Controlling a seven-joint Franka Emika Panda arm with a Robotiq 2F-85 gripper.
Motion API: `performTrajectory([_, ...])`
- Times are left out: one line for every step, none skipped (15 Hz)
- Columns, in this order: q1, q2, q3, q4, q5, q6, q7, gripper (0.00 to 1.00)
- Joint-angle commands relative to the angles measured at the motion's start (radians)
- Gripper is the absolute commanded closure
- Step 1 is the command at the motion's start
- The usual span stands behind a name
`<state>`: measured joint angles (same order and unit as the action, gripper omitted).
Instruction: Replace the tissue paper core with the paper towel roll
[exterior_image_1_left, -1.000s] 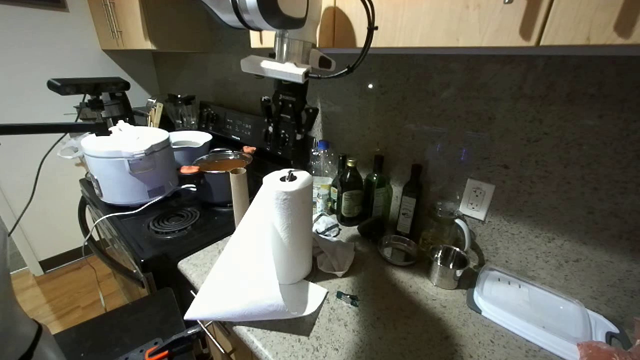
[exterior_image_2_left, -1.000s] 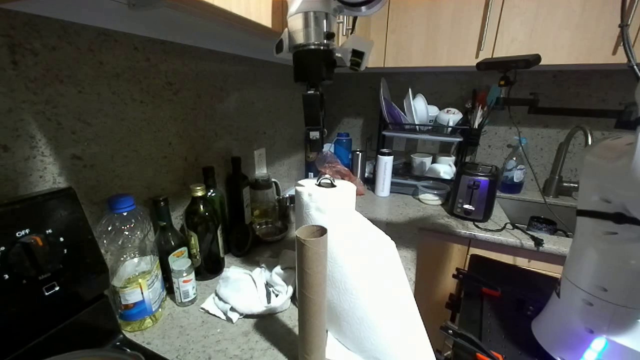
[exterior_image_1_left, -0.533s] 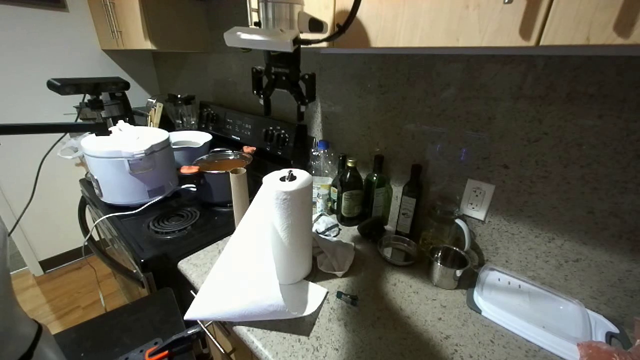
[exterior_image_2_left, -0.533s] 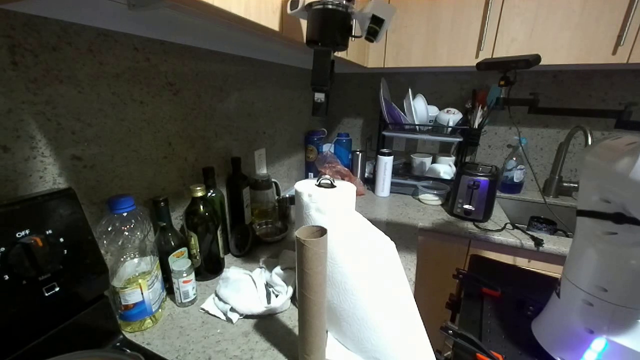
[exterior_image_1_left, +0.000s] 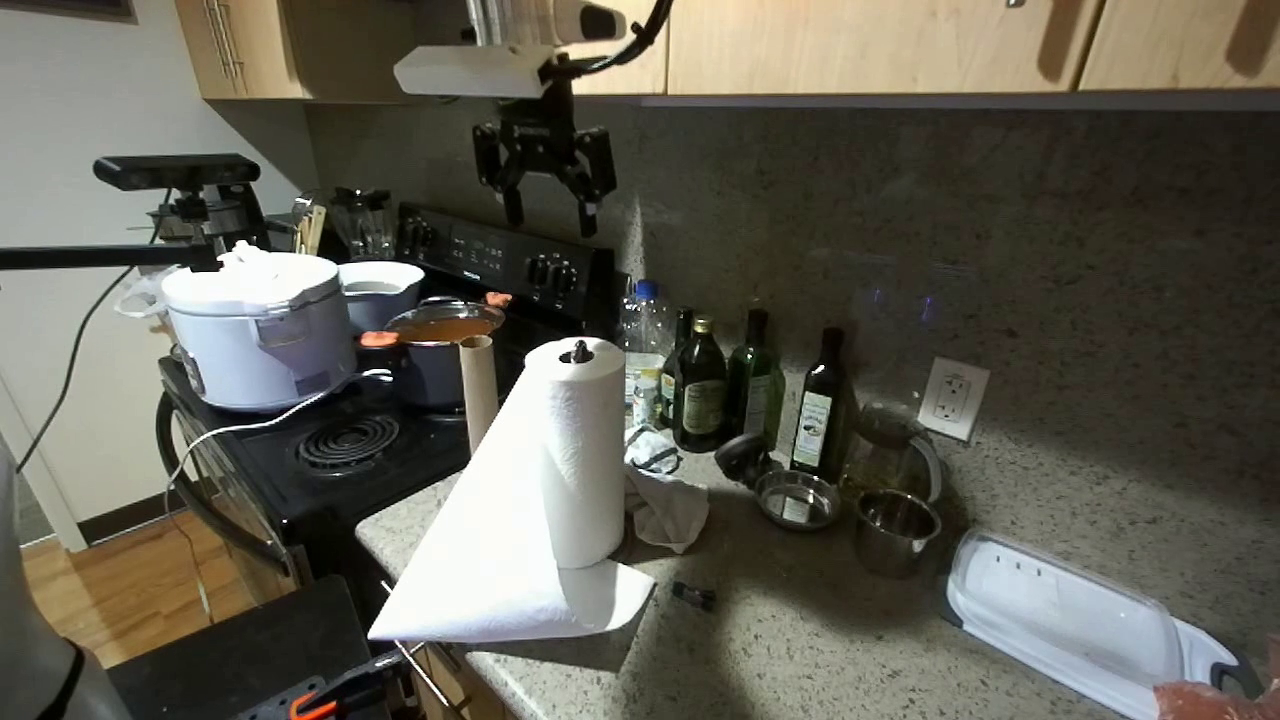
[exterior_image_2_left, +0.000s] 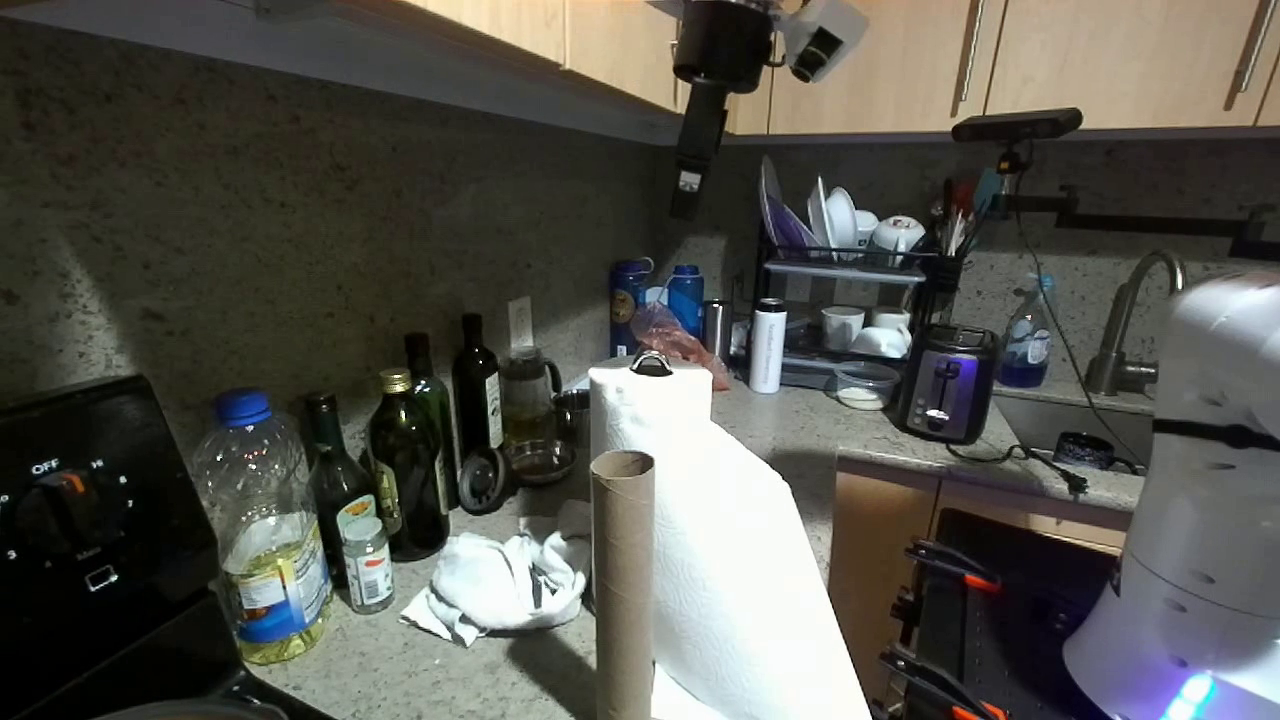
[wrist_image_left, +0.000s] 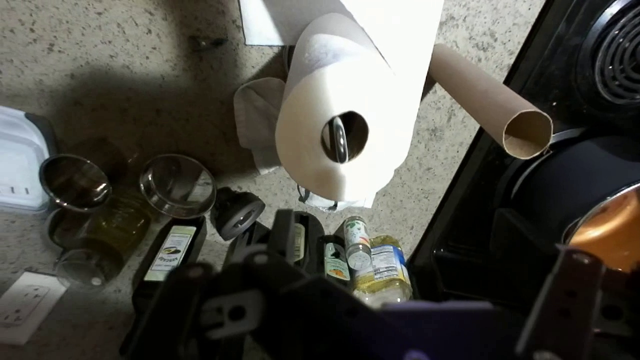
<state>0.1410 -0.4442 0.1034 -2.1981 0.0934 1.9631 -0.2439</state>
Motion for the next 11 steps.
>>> performTrajectory([0.001, -0.134, -0.014, -0.149, -0.012, 0.079, 0.032, 0.00])
performTrajectory([0.001, -0.162, -0.018, -0.179, -0.011, 0.094, 0.037, 0.00])
performTrajectory([-0.002, -0.187, -0.021, -0.208, -0.015, 0.110, 0.047, 0.00])
performTrajectory([-0.006, -0.215, -0.025, -0.240, -0.021, 0.130, 0.050, 0.00])
performTrajectory([-0.008, -0.238, -0.027, -0.266, -0.026, 0.146, 0.053, 0.00])
performTrajectory([-0.017, -0.261, -0.027, -0.295, -0.037, 0.166, 0.062, 0.00])
performTrajectory([-0.018, -0.279, -0.031, -0.318, -0.043, 0.180, 0.064, 0.00])
performTrajectory([-0.023, -0.296, -0.033, -0.342, -0.051, 0.198, 0.073, 0.00])
performTrajectory([-0.002, -0.235, -0.042, -0.274, -0.039, 0.151, 0.049, 0.00])
performTrajectory([-0.002, -0.248, -0.044, -0.290, -0.042, 0.155, 0.050, 0.00])
performTrajectory([0.000, -0.249, -0.044, -0.289, -0.042, 0.155, 0.050, 0.00])
